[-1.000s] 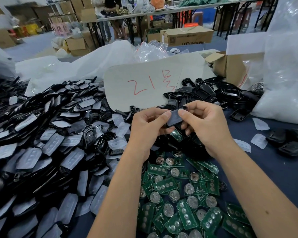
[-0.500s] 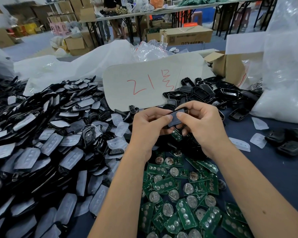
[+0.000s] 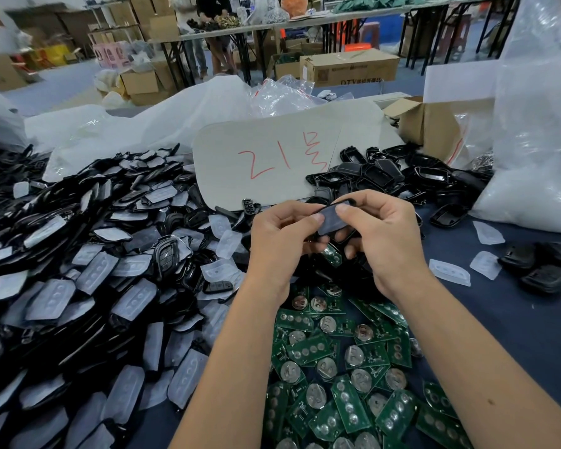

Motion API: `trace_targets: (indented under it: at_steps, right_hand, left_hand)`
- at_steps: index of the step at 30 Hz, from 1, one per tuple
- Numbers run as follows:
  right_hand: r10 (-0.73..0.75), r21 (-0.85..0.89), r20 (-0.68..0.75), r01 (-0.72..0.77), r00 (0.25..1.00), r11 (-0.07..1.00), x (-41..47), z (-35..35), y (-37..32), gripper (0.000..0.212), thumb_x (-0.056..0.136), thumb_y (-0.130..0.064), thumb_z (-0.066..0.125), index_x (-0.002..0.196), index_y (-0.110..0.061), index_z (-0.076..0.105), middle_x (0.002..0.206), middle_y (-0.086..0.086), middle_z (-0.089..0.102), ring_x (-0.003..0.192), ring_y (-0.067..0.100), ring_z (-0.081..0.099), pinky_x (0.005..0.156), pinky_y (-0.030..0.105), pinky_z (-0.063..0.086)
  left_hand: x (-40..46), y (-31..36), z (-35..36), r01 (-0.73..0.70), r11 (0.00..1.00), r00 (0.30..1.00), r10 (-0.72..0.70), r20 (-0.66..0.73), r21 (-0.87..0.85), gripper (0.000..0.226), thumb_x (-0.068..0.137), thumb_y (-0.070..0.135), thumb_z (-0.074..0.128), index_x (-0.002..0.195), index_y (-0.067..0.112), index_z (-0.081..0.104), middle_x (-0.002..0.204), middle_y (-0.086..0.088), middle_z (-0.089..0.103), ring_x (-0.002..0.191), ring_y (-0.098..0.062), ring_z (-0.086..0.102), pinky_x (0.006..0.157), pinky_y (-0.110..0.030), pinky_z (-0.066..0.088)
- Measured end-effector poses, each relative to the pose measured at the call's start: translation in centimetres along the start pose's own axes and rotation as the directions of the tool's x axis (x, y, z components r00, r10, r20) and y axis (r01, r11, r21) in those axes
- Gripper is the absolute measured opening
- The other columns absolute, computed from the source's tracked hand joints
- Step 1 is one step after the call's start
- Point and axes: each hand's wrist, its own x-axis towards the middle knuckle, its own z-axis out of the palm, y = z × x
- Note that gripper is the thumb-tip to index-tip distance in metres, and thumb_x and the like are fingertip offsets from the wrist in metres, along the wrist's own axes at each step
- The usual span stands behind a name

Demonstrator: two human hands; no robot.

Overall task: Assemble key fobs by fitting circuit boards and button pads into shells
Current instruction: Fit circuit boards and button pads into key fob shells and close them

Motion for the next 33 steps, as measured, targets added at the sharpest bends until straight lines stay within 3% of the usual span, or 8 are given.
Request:
trace_targets:
  at_steps: [7,12,18,27,33]
  right_hand:
    - [0.013,-0.003,0.039,-0.013,0.999,1.0,0.05,0.08,0.19,0.007,0.097,-0.001,0.068,0.096,-0.004,0.074,0.076,0.015,0.07,0.056,0.014,0.06,0.042,0.024,0.047]
    - [0.009,0.015,0.027,-0.01,1.0,1.0,0.06,0.09,0.11,0.007,0.097,0.001,0.067,0.096,-0.002,0.073,0.082,0.029,0.069,0.056,0.016,0.06,0.045,0.024,0.049]
    - [-0.008,0.014,0.025,0.007,1.0,1.0,-0.04,0.1,0.05,0.007,0.096,0.002,0.067,0.094,-0.001,0.073,0.076,0.022,0.07,0.054,0.018,0.06,0.047,0.025,0.051]
    - [-0.035,-0.025,0.068,0.037,0.997,0.999,-0.05,0.09,0.03,0.01,0.096,0.005,0.066,0.094,-0.001,0.073,0.068,0.006,0.071,0.052,0.015,0.062,0.048,0.025,0.053]
    - [0.011,-0.031,0.091,-0.009,0.996,0.999,0.03,-0.02,0.1,0.009,0.099,0.004,0.063,0.098,0.002,0.072,0.072,0.013,0.07,0.052,0.019,0.062,0.05,0.028,0.055]
  left_hand:
    - [0.21,-0.11,-0.1,0.01,1.0,1.0,-0.011,-0.028,-0.028,0.026,0.093,-0.004,0.066,0.08,0.014,0.079,0.079,-0.01,0.074,0.058,-0.019,0.064,0.056,-0.025,0.056]
    - [0.35,-0.2,-0.34,0.021,0.998,1.0,-0.02,0.01,-0.064,0.044,0.096,-0.005,0.053,0.075,0.02,0.082,0.08,-0.011,0.076,0.058,-0.019,0.065,0.056,-0.026,0.056]
    - [0.2,-0.6,-0.25,-0.045,0.998,0.999,0.044,0.016,0.053,0.009,0.087,0.003,0.073,0.093,0.009,0.076,0.078,-0.005,0.073,0.062,-0.015,0.065,0.059,-0.024,0.054]
    - [0.4,-0.44,-0.31,0.021,1.0,1.0,-0.021,-0.003,-0.003,0.016,0.089,-0.007,0.071,0.087,0.009,0.073,0.075,-0.009,0.07,0.056,-0.013,0.062,0.05,-0.02,0.045]
    - [0.38,-0.2,-0.48,0.042,0.999,0.999,-0.041,0.012,-0.015,0.018,0.089,-0.009,0.07,0.084,0.009,0.071,0.073,-0.008,0.069,0.054,-0.014,0.062,0.046,-0.018,0.042]
